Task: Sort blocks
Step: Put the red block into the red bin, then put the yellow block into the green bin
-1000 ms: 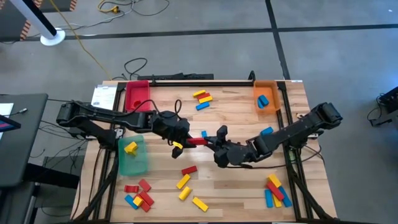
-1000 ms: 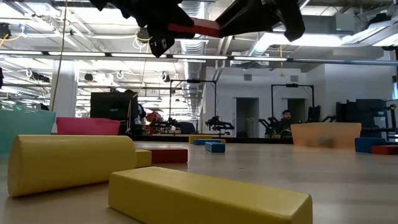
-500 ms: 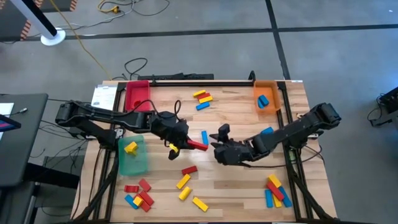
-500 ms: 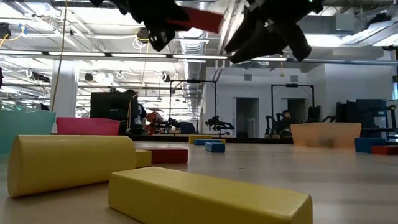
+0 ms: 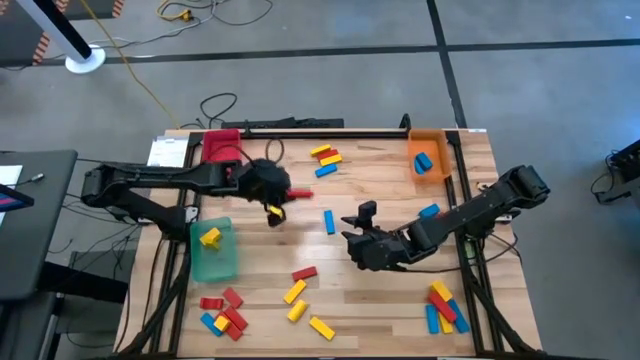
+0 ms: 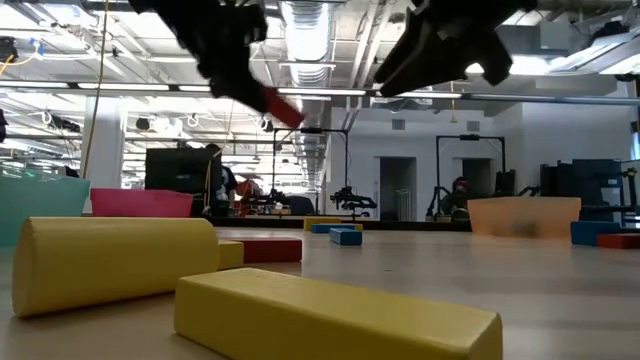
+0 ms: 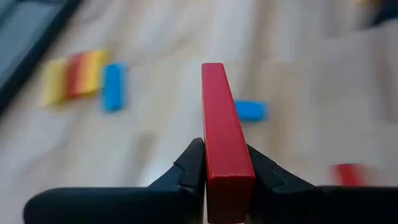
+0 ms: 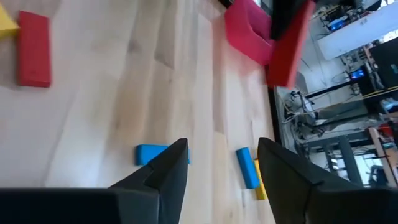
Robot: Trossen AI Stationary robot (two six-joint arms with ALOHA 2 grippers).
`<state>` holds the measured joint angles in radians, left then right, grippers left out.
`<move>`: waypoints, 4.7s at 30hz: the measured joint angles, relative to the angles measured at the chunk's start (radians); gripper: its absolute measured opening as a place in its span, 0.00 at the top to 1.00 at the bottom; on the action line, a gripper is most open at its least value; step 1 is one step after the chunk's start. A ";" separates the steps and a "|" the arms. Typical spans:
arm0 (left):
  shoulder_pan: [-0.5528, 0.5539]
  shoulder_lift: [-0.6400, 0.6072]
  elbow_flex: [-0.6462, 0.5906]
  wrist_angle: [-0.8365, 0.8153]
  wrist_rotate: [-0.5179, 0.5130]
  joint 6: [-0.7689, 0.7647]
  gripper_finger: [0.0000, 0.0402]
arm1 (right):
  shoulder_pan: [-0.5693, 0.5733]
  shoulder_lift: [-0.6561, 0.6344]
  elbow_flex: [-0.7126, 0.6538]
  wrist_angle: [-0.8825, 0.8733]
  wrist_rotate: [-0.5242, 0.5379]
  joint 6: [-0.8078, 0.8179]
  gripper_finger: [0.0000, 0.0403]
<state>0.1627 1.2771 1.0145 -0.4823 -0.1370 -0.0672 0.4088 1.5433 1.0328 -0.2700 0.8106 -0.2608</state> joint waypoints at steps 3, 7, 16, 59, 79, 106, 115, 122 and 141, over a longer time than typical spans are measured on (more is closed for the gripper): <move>0.071 -0.039 0.000 -0.133 -0.129 0.011 0.87 | 0.022 0.000 0.000 -0.018 -0.001 0.031 0.51; 0.172 -0.073 0.000 -0.310 -0.260 -0.005 0.87 | 0.045 0.000 0.000 -0.031 -0.001 0.054 0.51; 0.420 -0.066 0.000 -0.532 -0.426 -0.030 0.87 | 0.066 0.000 0.000 -0.037 -0.001 0.096 0.51; 0.654 -0.010 -0.001 -0.380 -0.246 0.091 0.47 | 0.128 -0.002 -0.007 -0.119 -0.001 0.272 0.52; 0.178 -0.266 -0.001 -0.410 0.006 -0.067 0.47 | 0.128 -0.002 -0.007 -0.122 -0.172 0.339 0.51; -0.380 0.065 -0.001 -0.131 -0.011 -0.171 0.47 | 0.175 -0.001 -0.007 -0.623 -0.746 0.903 0.51; -0.432 0.214 -0.001 -0.038 -0.006 -0.136 0.47 | 0.243 -0.001 -0.007 -0.848 -0.918 1.189 0.51; -0.455 0.266 -0.001 0.027 0.006 -0.116 0.47 | 0.339 -0.001 -0.008 -0.905 -0.944 1.386 0.51; -0.461 0.264 -0.001 0.097 0.007 -0.028 0.47 | 0.600 -0.127 -0.155 -0.777 -0.754 1.972 0.51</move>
<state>-0.2981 1.5410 1.0138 -0.3851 -0.1305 -0.0947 1.0084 1.4166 0.8777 -1.0469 0.0568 1.7112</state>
